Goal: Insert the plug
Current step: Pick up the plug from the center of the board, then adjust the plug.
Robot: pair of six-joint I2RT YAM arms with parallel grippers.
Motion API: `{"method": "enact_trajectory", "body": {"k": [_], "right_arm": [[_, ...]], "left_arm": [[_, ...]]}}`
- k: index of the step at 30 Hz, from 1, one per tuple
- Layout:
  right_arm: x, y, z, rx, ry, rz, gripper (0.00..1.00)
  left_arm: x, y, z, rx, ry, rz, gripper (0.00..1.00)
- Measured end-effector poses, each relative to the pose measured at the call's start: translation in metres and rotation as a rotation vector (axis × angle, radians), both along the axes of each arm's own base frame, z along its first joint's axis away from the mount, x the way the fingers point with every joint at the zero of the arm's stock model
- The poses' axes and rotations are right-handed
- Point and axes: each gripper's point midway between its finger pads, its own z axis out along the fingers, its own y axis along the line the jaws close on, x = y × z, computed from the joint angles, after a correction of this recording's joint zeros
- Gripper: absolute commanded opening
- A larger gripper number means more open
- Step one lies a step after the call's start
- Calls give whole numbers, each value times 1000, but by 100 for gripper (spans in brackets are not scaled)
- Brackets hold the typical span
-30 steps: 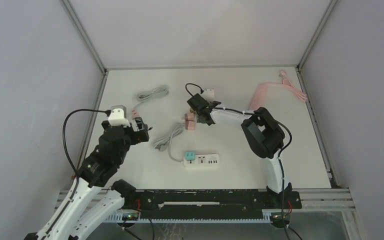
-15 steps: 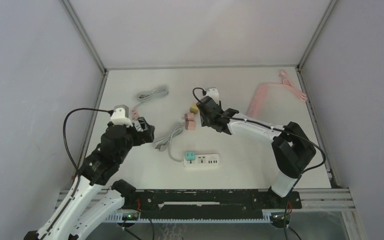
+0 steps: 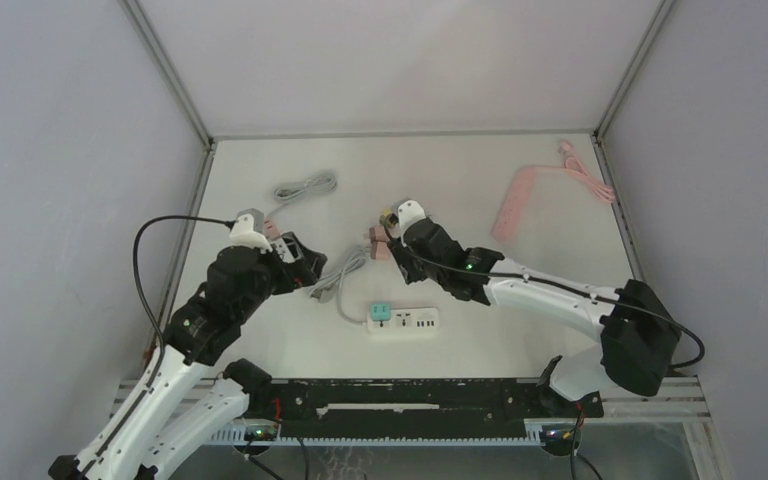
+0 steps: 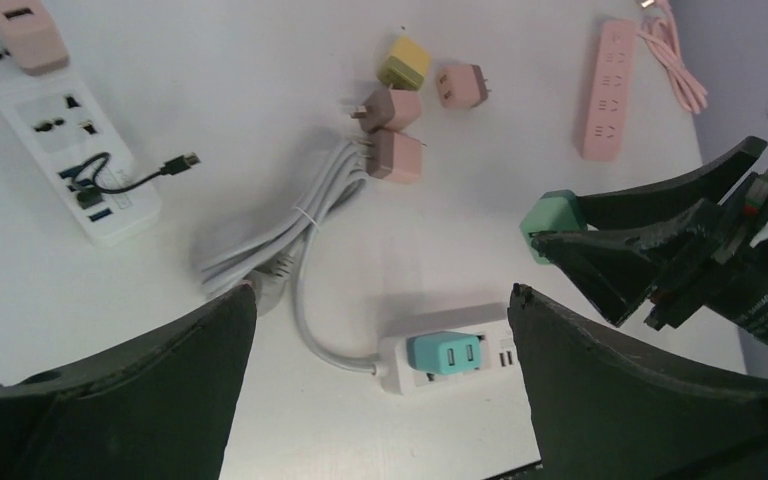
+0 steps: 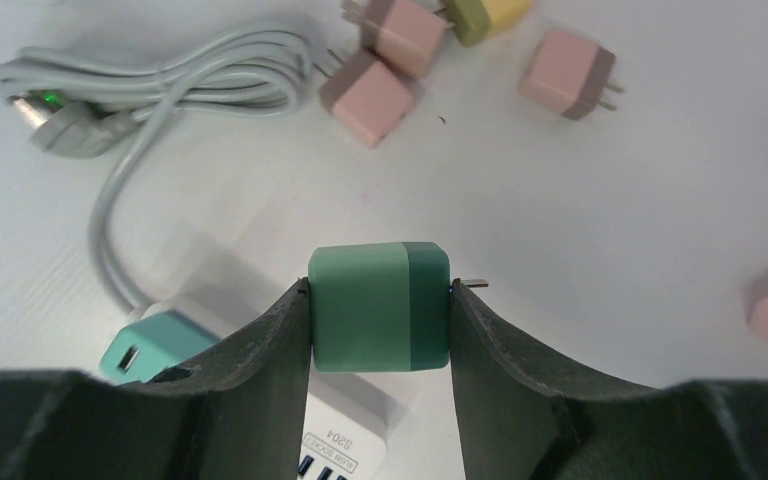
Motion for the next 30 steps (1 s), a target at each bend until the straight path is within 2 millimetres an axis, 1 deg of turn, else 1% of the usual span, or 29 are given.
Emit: {"method": "enact_trajectory", "body": {"k": [4, 8, 14, 16, 19, 22, 25, 30], "right_arm": [[-16, 9, 14, 20, -40, 126, 42], [-31, 17, 31, 48, -87, 252, 41], [-44, 29, 55, 97, -149, 392, 42], [-47, 34, 62, 114, -173, 437, 41], [-52, 40, 71, 131, -203, 492, 41], [-58, 46, 78, 146, -228, 542, 41], [-62, 52, 84, 162, -254, 584, 41], [-69, 57, 86, 168, -268, 636, 41]], "left_arm": [[0, -12, 0, -45, 22, -36, 98], [0, -28, 0, -102, 55, -85, 96], [0, -55, -1, -182, 109, -176, 93], [-1, -63, -1, -206, 122, -204, 91], [-2, -73, 5, -250, 126, -243, 83], [-3, -82, 9, -288, 133, -280, 81], [-3, -91, 9, -313, 153, -310, 78], [-4, -105, 10, -362, 188, -370, 74]]}}
